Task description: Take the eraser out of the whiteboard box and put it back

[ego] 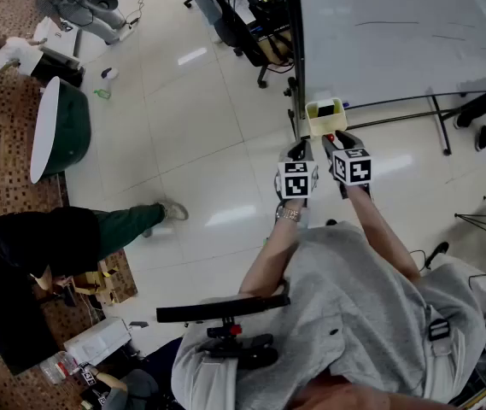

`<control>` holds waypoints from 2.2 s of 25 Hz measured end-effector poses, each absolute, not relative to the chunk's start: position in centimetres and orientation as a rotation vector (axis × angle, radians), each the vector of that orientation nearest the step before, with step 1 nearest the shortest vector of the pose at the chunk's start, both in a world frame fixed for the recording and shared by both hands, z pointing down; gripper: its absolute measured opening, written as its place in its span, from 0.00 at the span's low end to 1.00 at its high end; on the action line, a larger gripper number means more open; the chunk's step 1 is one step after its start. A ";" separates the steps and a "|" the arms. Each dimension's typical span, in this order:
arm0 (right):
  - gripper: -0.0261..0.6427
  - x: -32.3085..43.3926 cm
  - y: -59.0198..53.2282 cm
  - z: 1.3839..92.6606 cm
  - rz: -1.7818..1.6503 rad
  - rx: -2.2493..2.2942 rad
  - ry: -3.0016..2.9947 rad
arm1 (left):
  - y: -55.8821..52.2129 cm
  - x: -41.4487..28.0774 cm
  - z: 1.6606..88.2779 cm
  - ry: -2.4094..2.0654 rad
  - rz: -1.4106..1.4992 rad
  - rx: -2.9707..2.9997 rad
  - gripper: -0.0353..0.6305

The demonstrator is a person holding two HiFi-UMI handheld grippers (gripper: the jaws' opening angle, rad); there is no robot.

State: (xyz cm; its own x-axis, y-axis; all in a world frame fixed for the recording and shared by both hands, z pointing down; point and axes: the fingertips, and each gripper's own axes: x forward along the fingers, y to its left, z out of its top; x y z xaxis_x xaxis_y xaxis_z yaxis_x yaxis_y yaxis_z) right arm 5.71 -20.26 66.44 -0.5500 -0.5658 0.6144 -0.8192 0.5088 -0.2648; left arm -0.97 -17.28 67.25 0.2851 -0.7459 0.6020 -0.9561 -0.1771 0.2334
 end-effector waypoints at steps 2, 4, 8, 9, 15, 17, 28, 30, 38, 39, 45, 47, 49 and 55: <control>0.33 4.8 -22.5 66.4 0.734 1.181 -2.274 | -19.0 -3.1 67.4 -1.524 0.465 1.979 0.06; 0.38 4.1 -24.7 66.7 0.718 1.215 -2.239 | -20.4 -5.0 67.5 -1.525 0.457 1.972 0.06; 0.48 3.5 -27.6 68.6 0.740 1.232 -2.142 | -21.8 -6.6 68.1 -1.492 0.456 1.976 0.06; 0.51 3.6 -28.1 69.1 0.749 1.231 -2.122 | -22.0 -6.6 68.3 -1.484 0.452 1.978 0.06; 0.56 3.3 -30.7 72.5 0.815 1.210 -2.023 | -24.1 -7.3 68.6 -1.488 0.441 1.971 0.06; 0.56 3.0 -31.2 73.3 0.847 1.201 -1.998 | -24.7 -7.6 68.5 -1.498 0.433 1.967 0.06; 0.45 5.0 -30.4 67.7 0.867 1.228 -2.128 | -27.6 -9.3 67.1 -1.545 0.405 1.965 0.06; 0.45 6.0 -29.3 64.8 0.879 1.231 -2.188 | -27.6 -9.1 67.1 -1.540 0.408 1.968 0.06; 0.45 4.2 -26.7 60.0 0.894 1.156 -2.272 | -27.3 -8.8 66.8 -1.501 0.397 1.981 0.06; 0.45 3.9 -26.6 60.7 0.897 1.144 -2.257 | -27.2 -8.7 66.9 -1.497 0.397 1.981 0.06; 0.45 2.6 -26.1 65.6 0.884 1.112 -2.149 | -26.7 -9.8 66.9 -1.509 0.398 1.961 0.06; 0.45 2.0 -26.3 67.5 0.867 1.134 -2.114 | -26.4 -10.7 67.0 -1.513 0.398 1.954 0.06; 0.45 1.5 -26.6 69.6 0.866 1.161 -2.076 | -26.1 -11.5 67.1 -1.510 0.401 1.952 0.06; 0.46 0.7 -25.8 71.4 0.865 1.173 -2.030 | -25.1 -11.5 66.5 -1.480 0.400 1.971 0.06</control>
